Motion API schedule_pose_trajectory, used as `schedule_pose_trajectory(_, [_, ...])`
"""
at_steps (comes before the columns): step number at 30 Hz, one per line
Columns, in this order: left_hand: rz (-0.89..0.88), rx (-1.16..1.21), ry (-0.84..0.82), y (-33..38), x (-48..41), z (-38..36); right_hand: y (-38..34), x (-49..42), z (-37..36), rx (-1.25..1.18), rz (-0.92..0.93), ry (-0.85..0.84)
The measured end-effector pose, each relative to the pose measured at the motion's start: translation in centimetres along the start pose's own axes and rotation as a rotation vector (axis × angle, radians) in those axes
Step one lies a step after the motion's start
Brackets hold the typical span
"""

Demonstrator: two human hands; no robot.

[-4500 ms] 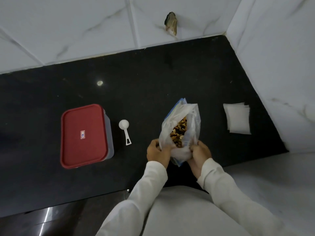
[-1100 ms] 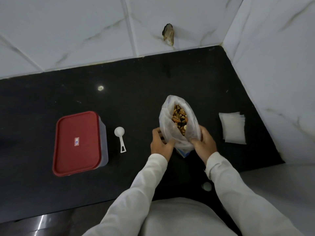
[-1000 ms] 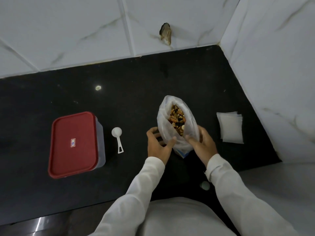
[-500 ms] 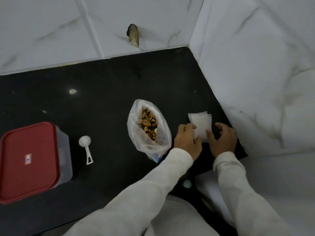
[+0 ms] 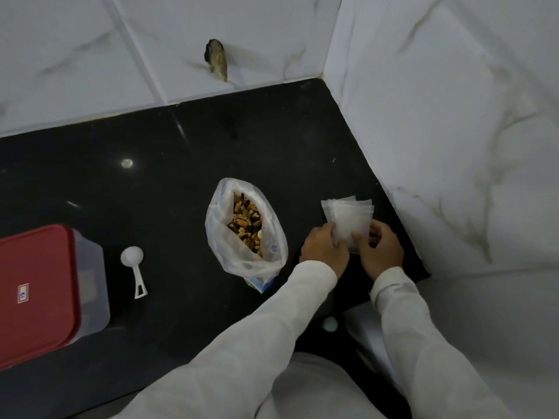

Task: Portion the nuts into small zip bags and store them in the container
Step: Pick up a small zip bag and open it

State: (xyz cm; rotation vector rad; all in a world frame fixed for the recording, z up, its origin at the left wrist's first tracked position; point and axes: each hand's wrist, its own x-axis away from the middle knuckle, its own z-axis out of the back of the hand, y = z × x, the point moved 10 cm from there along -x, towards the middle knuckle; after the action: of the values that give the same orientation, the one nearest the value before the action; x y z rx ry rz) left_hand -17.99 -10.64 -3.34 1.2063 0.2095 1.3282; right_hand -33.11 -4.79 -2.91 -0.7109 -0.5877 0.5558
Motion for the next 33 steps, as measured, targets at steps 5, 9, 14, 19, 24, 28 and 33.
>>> schedule_pose_trajectory(5, [0.000, -0.077, 0.033, 0.5, 0.9, 0.3, -0.5, 0.6, 0.5, -0.018, 0.054, 0.021])
schedule_pose_trajectory(9, [0.000, -0.065, 0.041, 0.6, 1.0, 0.5, -0.6, 0.9, 1.2, -0.068, -0.003, 0.090])
schedule_pose_trajectory(14, [-0.015, -0.019, 0.041, 0.8, 0.9, 0.7, -1.2, 0.5, 1.0, -0.061, 0.016, 0.098])
schedule_pose_trajectory(19, [-0.021, -0.074, 0.029, 0.1, 0.6, 0.6, -1.6, 0.3, 1.5, 0.024, 0.050, 0.150])
schedule_pose_trajectory(24, [-0.044, -0.150, 0.005, 0.1, 0.4, 0.6, -2.3, 0.1, 2.3, 0.090, 0.140, 0.192])
schedule_pose_trajectory(28, [-0.176, 0.019, 0.145, 2.8, 2.1, 3.3, -4.7, 1.7, 2.9, -0.116, 0.180, 0.117])
schedule_pose_trajectory(33, [-0.392, 0.197, 0.429, 5.3, 6.1, 12.9, -10.3, 6.0, 1.9, -0.237, 0.340, -0.067])
